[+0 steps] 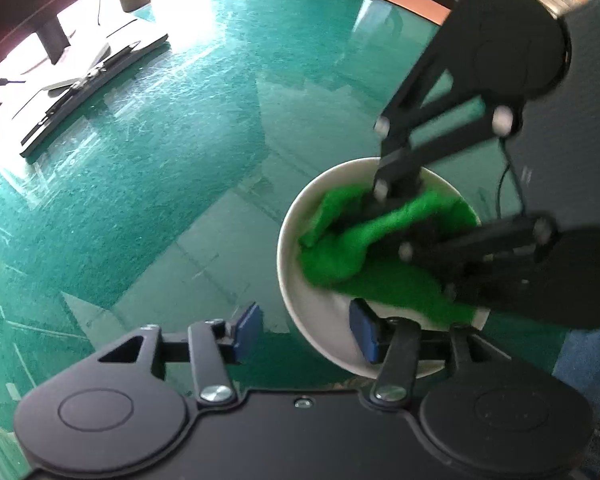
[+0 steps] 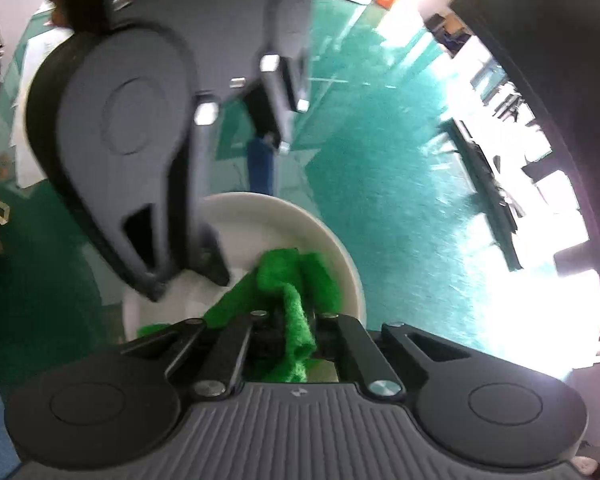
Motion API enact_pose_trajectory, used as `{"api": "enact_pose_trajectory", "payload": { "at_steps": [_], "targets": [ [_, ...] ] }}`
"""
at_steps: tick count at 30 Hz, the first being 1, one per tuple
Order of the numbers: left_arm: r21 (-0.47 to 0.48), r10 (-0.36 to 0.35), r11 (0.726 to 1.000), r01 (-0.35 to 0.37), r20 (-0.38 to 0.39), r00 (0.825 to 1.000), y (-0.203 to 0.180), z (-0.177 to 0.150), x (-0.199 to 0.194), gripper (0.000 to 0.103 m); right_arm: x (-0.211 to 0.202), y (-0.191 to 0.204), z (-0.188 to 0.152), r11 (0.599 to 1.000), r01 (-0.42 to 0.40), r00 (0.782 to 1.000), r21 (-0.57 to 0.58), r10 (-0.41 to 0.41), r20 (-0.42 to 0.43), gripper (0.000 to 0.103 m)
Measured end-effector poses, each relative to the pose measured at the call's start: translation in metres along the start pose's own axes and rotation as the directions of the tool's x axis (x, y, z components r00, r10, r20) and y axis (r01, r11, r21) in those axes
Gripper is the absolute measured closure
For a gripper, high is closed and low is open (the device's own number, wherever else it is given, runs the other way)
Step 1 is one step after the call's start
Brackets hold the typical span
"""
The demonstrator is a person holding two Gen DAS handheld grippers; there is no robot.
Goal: Clean bowl
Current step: 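Rub the green cloth around the bowl interior with the right gripper while the left holds the rim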
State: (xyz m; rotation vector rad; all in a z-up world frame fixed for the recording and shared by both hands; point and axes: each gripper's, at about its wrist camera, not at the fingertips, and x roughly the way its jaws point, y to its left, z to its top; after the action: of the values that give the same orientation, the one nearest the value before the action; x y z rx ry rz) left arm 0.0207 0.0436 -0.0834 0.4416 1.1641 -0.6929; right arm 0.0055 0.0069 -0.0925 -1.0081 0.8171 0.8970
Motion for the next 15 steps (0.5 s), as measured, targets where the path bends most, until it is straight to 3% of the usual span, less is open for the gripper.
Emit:
{"api": "enact_pose_trajectory", "payload": {
  "at_steps": [4,7,9,12,13,15],
  "targets": [
    [0.008,0.031,0.999,-0.031,0.019,0.999,-0.003,0.011,0.003,0.051,0.004,-0.004,-0.008,1.0,0.007,0.998,-0.024,-0.009,-0.063,0.102],
    [0.017,0.053,0.998,-0.053,0.038,0.998,-0.004,0.017,0.005,0.051,-0.012,-0.004,-0.017,0.994,-0.109,0.988,0.016,0.11,-0.109,0.098],
    [0.002,0.043,0.999,-0.043,0.046,0.998,-0.003,0.02,0.007,0.05,-0.028,-0.004,-0.022,0.97,-0.227,0.968,0.085,0.234,-0.09,0.097],
    [-0.031,0.021,0.999,-0.019,0.068,0.997,-0.002,0.024,0.01,0.052,-0.026,-0.005,-0.013,0.931,-0.327,0.942,0.161,0.334,-0.019,0.098],
    [-0.066,0.025,0.998,-0.02,0.067,0.997,0.004,0.023,0.01,0.052,-0.025,-0.005,-0.011,0.924,-0.339,0.939,0.178,0.344,0.001,0.101],
    [-0.126,0.019,0.992,-0.01,0.067,0.998,0.013,0.022,0.008,0.066,-0.024,-0.006,-0.01,0.94,-0.288,0.957,0.183,0.289,0.019,0.101]
  ]
}}
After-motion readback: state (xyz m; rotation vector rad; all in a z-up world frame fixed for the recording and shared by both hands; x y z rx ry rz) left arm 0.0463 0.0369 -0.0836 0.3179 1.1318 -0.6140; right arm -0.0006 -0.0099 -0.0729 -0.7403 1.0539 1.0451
